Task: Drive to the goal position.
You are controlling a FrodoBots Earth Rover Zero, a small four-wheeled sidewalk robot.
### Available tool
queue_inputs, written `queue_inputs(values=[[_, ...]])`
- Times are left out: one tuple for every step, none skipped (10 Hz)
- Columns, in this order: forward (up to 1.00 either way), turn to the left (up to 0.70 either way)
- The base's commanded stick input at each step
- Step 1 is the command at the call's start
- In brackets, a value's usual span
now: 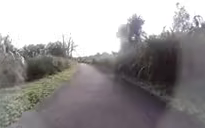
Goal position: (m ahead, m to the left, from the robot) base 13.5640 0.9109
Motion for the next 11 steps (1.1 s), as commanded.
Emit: queue_inputs(values=[[0.7, 0.0], [0.7, 0.0], [0.7, 0.0], [0.7, 0.0], [0.7, 0.0], [0.7, 0.0], [0.7, 0.0], [0.7, 0.0], [0.7, 0.0], [0.7, 0.0], [0.7, 0.0]])
